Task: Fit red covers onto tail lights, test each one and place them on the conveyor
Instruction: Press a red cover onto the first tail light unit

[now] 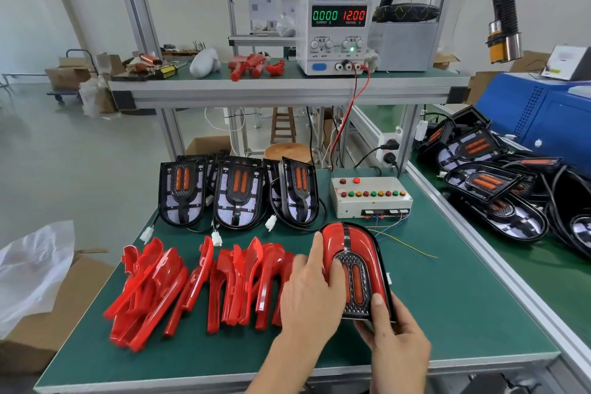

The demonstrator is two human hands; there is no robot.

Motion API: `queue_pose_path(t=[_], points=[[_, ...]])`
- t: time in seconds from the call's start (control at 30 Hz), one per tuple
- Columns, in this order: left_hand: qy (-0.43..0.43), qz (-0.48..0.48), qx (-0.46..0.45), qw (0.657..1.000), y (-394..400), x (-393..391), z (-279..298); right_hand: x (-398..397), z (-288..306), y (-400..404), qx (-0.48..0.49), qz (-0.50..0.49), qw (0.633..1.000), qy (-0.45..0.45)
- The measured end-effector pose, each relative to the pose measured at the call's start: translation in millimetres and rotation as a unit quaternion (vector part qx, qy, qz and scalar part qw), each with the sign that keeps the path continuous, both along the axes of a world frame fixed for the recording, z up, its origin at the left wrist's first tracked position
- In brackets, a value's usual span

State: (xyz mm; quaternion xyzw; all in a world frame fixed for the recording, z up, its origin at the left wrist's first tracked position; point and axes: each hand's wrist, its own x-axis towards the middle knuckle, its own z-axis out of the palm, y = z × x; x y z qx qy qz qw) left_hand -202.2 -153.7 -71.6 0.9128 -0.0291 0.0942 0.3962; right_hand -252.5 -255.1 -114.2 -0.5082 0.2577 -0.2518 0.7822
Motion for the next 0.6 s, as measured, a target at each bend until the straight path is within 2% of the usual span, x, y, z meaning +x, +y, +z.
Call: queue_pose_path(t=[0.13,0.23,0.33,0.4,0.47,0.6], points=[[0.069,-0.084,-0.064,0.992,4.1,-6.5,-1.7,-0.4,1.1,2.0,0.007,0.003,1.0,0.002],[0.064,-0.101,-0.113,0.986,7.5,-5.9,-3.3,-1.5,0.1,-1.1,0.001,0.023,1.0,0.013],[0.057,-0.111,-0.135,0.983,11.5,-5.0,-4.3,-0.4,1.5,-10.1,-0.024,0.089,0.995,0.047],[0.05,-0.123,-0.14,0.981,15.4,-4.4,-4.4,1.4,5.7,-19.1,-0.093,0.114,0.985,0.089],[0.039,-0.137,-0.143,0.979,18.5,-3.9,-4.3,3.3,13.0,-30.2,-0.196,0.099,0.967,0.126],[0.029,-0.178,-0.131,0.975,23.0,-5.0,-4.2,21.1,47.1,-50.8,-0.371,0.104,0.92,0.077]])
